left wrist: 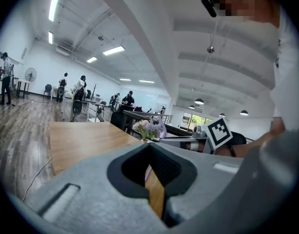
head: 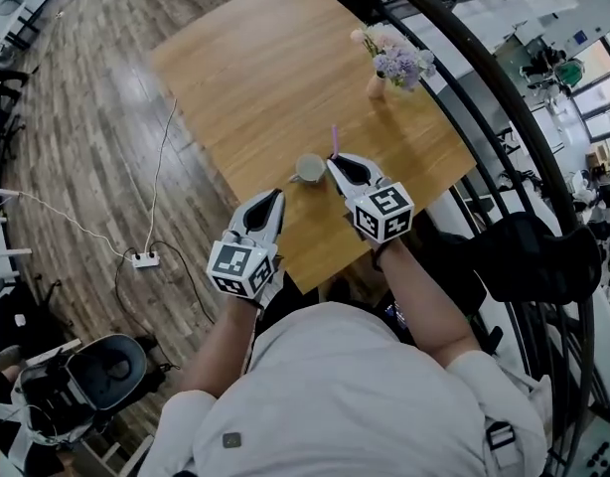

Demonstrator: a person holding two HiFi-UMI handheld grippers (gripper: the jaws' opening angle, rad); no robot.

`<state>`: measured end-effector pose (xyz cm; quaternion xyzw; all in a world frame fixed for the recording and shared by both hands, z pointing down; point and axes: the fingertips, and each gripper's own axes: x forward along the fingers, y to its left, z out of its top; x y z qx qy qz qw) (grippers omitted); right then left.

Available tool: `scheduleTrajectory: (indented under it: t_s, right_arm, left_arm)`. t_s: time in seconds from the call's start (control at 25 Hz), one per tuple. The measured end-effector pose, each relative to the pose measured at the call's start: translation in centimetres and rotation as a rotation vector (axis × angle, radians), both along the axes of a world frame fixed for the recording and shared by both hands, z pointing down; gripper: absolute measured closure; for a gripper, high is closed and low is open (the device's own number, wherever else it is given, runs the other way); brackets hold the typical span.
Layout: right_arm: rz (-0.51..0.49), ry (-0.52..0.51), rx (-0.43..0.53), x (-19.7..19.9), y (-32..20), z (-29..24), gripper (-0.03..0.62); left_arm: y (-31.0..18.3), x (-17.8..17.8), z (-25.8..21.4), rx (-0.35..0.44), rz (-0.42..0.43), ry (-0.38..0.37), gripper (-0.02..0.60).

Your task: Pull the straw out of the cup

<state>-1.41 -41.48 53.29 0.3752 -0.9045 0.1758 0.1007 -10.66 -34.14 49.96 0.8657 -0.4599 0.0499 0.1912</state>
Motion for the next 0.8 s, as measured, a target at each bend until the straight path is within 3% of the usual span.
scheduleTrajectory:
  t_s: [0.48, 0.8]
  right_arm:
    - [-0.125, -0.057, 0.117, 1.8, 9.3, -8.2, 0.556]
    - [-0.190, -0.098, 0.159, 3.1, 16.2, -9.8, 0.556]
  left_arm:
    - [8.9, 1.7, -6.4, 0.122, -0.102, -0.013, 0.577]
    - [16.6, 2.5, -7.6, 0.170, -0.177, -0.067, 0.577]
